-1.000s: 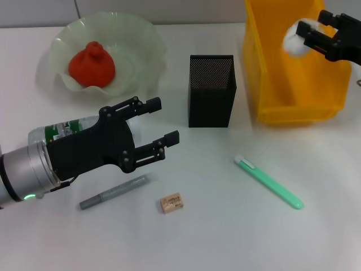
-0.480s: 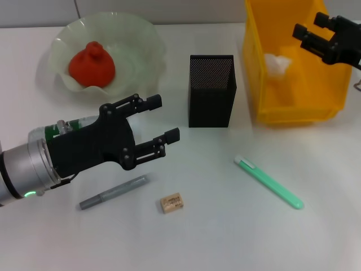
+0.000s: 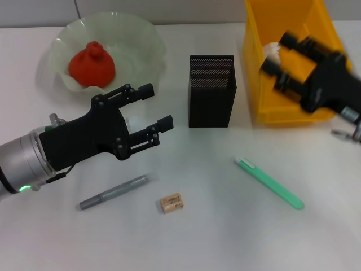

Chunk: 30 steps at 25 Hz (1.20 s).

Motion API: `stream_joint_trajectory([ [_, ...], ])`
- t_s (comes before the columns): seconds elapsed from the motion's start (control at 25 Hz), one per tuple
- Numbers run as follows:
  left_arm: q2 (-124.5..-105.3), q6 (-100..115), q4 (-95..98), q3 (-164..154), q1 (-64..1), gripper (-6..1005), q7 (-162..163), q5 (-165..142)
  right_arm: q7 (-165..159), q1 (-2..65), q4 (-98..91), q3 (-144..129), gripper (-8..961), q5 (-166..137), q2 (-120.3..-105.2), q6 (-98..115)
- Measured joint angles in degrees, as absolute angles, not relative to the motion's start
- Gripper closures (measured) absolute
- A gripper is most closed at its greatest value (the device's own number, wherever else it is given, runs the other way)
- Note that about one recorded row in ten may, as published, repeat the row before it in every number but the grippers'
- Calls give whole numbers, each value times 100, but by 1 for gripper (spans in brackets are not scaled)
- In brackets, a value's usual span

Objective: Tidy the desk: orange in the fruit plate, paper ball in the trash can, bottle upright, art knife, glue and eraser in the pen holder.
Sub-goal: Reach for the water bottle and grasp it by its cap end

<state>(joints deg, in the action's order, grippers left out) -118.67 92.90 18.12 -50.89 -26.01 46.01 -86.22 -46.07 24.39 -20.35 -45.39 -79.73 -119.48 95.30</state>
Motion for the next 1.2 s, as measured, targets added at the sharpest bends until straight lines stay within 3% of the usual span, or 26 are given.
stream_joint_trajectory([
  [0.52,-11831,9094,1976,-5134,-2634,268,4850,-8733,-4277,2378,-1201,-5642,302,-8055,-11964,9270],
  [0.64,-11828,8955,2373,-5158,-2593,268,5290,-8876,-4272,2373,-1105,-5640,235,-8039,-11964,9273],
  [0.76,-11824,8942,3018,-5232,-2500,268,6033,-8995,-4267,2354,-1048,-5648,168,-8051,-11964,9276],
  [1.2,-11824,8912,6321,-5289,-2491,267,9518,-10781,-4217,2350,-887,-5603,168,-8020,-11961,9231],
])
